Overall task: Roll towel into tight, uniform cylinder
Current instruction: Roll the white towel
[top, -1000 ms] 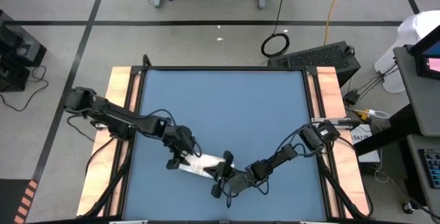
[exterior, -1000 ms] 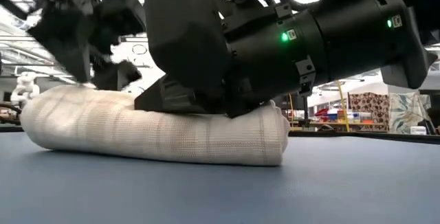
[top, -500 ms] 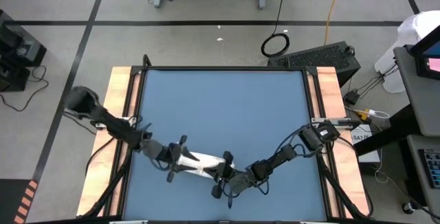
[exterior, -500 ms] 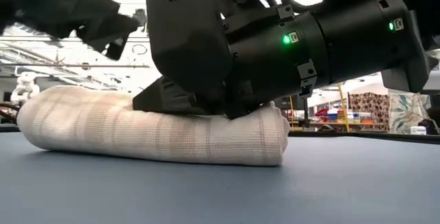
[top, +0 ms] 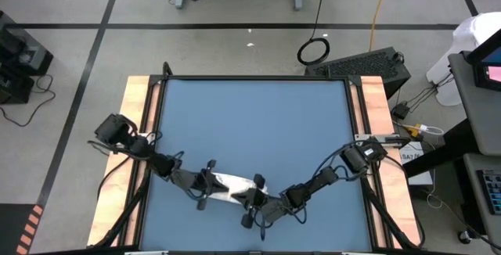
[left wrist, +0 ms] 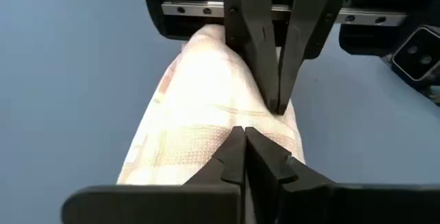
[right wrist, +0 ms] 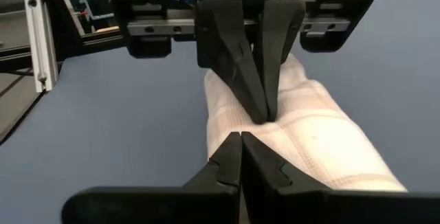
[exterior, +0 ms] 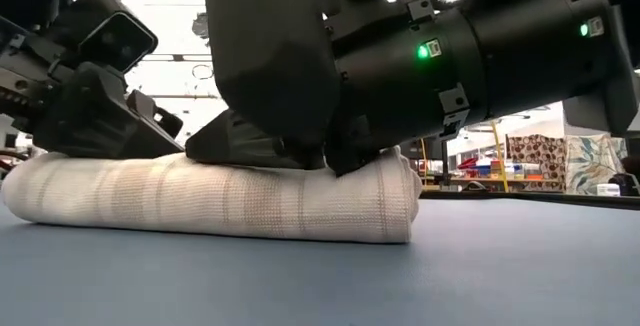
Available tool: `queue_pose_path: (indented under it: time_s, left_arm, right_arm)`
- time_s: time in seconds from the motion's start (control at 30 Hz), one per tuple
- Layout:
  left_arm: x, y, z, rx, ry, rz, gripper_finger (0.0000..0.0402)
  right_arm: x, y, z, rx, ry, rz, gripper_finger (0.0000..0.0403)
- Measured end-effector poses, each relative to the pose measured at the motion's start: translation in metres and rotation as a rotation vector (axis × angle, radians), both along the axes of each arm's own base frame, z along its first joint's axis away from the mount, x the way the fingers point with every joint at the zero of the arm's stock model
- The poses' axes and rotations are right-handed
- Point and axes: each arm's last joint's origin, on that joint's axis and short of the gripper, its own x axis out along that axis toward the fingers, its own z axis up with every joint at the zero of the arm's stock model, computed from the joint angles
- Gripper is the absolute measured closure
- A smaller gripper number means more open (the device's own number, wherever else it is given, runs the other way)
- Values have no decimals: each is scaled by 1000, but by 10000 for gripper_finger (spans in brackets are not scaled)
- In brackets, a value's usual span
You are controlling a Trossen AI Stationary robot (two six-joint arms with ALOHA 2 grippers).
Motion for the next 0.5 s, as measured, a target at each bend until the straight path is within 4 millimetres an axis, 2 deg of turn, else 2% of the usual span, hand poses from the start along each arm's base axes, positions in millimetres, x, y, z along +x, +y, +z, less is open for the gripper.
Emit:
queue_pose_path:
  time_s: [0.1, 0.2, 0.33, 0.5]
  left_arm:
    - [-3, -2, 6, 3, -10, -16, 387]
    - [-4, -2, 16, -1, -39, -34, 387]
    - [-5, -2, 37, 4, -131, -65, 386]
    - [-8, 2, 68, 68, -290, -88, 386]
  right_arm:
    - [-2, 3, 4, 6, -5, 13, 403]
    - [-4, 8, 16, 1, -14, 37, 403]
    - [-9, 10, 45, -39, -7, 57, 403]
    - [-19, 2, 83, -130, 92, 64, 403]
